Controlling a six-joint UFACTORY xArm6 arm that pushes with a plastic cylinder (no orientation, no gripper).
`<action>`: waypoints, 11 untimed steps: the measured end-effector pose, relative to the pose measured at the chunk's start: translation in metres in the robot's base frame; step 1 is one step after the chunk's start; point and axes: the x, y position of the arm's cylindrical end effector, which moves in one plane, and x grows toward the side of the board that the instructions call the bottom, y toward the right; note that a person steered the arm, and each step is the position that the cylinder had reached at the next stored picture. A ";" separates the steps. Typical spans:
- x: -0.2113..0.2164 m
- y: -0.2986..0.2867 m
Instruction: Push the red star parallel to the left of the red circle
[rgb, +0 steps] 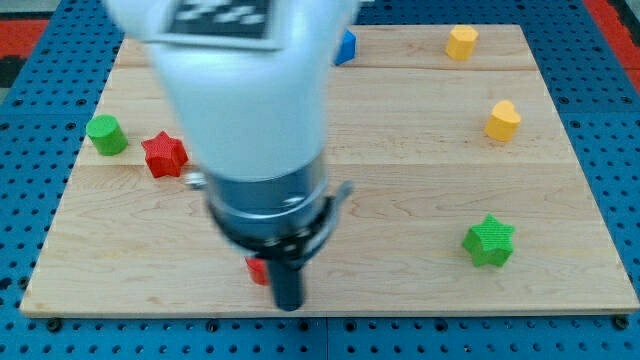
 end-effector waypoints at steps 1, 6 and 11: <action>-0.010 -0.031; -0.147 -0.134; -0.087 -0.193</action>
